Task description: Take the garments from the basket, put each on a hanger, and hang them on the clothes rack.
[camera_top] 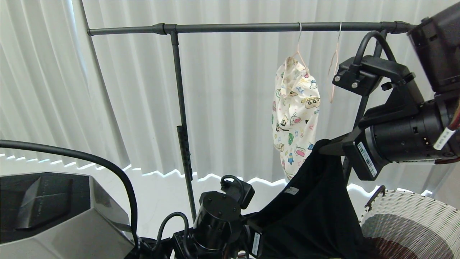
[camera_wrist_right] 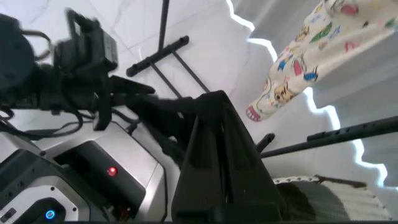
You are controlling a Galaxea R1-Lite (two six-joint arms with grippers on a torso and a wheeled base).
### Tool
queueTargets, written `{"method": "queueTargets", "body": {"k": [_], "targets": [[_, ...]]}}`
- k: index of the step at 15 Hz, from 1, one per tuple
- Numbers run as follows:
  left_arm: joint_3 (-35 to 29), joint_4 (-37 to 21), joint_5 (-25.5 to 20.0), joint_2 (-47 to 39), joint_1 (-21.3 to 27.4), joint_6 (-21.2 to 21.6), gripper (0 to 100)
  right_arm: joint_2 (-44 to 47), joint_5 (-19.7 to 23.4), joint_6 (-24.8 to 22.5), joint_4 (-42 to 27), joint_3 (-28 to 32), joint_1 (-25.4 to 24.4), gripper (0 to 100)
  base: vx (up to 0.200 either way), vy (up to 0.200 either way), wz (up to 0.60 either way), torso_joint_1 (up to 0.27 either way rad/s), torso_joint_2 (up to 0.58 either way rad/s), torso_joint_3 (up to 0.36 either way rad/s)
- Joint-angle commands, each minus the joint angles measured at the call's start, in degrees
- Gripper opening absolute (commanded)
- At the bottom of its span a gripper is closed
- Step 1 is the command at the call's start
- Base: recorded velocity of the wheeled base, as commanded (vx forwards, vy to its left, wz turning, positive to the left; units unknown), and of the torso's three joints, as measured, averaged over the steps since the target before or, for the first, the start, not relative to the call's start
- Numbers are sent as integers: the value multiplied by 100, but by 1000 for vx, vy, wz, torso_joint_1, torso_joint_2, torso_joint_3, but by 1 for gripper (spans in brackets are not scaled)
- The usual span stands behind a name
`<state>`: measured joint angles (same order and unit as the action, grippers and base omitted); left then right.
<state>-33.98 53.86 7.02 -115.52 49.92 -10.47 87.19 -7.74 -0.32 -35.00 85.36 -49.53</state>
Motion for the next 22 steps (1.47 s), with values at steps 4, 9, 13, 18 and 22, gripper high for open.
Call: {"method": "queueTargets", "body": {"k": [4,9,13,18,22], "targets": [[163,-473,62,979,-387,362,0,457,-26,357,11,-151,207,0,0,0,0,0,0,0],[471,-886,89,1444,-1239,362,0,580,-52,919,-16,-327,181,0,0,0,0,0,0,0],[647,-1475,89,2024,-1450,362,0,897,-307,911,-95,359,462,0,0,0,0,0,0,0],[629,-1721,98,2297,-1714,414,0,1125,-316,1042,-859,1185,312,0,0,0,0,0,0,0],[427,-2846,54,3273,-2373,652,0,1477,-298,1113,169,1211,49,0,0,0,0,0,0,0]]}}
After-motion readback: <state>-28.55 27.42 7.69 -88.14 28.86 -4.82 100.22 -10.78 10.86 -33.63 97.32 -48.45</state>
